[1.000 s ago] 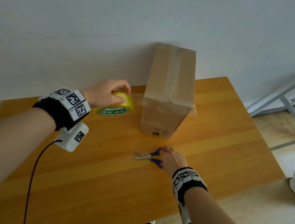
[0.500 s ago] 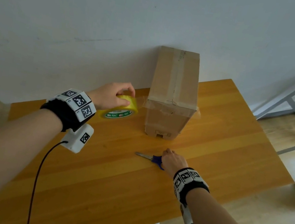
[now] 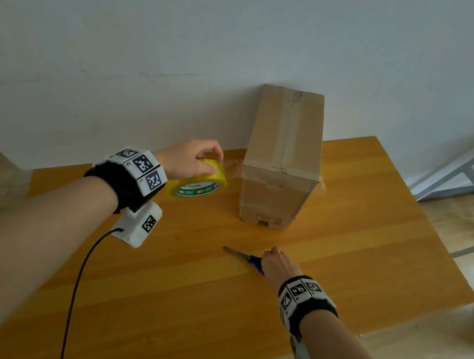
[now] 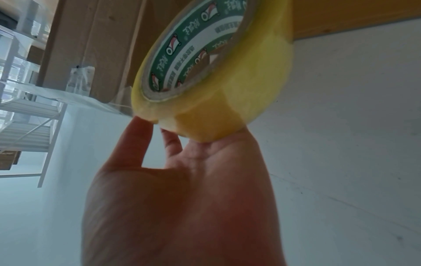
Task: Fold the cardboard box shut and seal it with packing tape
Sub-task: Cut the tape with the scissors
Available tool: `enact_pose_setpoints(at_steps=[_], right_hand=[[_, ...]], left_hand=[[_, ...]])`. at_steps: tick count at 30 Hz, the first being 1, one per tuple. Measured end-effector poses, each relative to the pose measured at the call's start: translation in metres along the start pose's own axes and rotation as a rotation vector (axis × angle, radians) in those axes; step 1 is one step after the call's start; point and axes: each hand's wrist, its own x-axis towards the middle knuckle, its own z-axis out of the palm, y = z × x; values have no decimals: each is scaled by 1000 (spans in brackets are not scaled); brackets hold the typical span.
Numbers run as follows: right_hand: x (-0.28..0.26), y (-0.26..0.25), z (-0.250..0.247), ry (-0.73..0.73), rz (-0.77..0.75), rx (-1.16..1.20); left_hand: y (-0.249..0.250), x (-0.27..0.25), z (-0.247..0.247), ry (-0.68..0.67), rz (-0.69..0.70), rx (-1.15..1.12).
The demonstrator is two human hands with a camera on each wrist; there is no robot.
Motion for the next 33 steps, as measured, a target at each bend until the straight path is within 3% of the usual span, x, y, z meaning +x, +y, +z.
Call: enact_pose_setpoints(at_steps=[8, 15, 19, 25, 33], right_hand=[[-4, -7, -17, 3, 35, 224], [-22, -10, -31, 56, -41, 1043], [-33, -25, -45, -1, -88, 1346], [-30, -44, -53, -74, -120, 1545], [-19, -55, -69, -18, -133, 1631]], left_hand=[[2, -3, -1, 10, 1, 13], [5, -5, -1, 15, 15, 18], [5, -5, -1, 31, 8, 44], [2, -5, -2, 64, 11, 112], [2, -9, -2, 93, 22, 174]])
